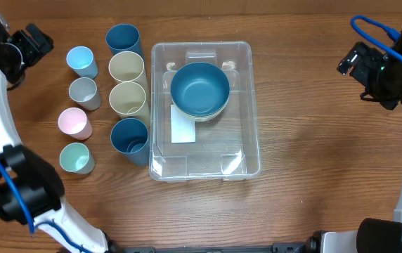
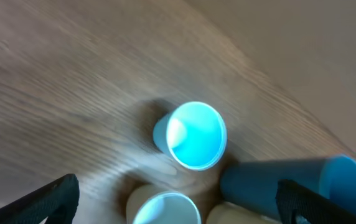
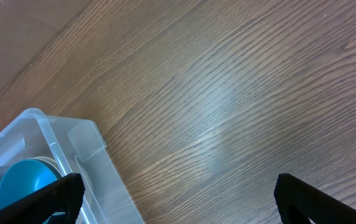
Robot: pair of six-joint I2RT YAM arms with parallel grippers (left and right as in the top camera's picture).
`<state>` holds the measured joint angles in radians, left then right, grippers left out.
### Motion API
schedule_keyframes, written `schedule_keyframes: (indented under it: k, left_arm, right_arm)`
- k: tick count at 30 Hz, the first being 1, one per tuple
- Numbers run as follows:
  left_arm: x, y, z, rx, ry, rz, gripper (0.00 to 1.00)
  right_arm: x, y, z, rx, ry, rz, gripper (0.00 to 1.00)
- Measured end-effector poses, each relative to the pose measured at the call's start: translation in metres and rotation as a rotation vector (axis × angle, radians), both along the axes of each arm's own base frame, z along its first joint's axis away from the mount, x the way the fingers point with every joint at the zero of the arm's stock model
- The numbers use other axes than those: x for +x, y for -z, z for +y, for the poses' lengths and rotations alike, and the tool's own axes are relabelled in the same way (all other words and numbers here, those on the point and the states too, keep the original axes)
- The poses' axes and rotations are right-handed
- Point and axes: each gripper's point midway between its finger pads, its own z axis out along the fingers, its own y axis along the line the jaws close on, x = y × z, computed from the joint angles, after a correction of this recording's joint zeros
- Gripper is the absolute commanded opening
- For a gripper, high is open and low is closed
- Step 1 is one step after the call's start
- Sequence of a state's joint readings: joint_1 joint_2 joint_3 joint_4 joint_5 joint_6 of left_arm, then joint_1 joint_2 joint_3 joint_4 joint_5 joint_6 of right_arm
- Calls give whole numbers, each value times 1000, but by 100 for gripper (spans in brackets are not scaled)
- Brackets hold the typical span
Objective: Pack container
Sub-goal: 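Move the left gripper to the light blue cup and grasp its rim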
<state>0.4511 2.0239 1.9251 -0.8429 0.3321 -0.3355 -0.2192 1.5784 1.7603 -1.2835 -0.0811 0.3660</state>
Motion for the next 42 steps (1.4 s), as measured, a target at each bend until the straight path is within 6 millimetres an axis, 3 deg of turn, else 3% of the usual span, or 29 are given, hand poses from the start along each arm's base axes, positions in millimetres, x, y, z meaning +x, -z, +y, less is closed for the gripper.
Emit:
schedule_keyframes:
  k: [7,10,18,27,42]
  left_arm:
    - [19,78,-4,-152,10,79,89]
    - [22,94,-7,-189,16,92,86]
    - [31,102,-18,-208,47,81,78]
    - [47,107,-43,-173,96,70,82]
    - [43,114,-31,-78,74,106,76]
  right_arm:
    - [0,0,0,1,0,-1,100]
    - [0,0,0,1,0,0,100]
    - [0,0,0,1,1,0,100]
    - [0,0,0,0,0,0,100]
    - [0,0,0,1,0,0,100]
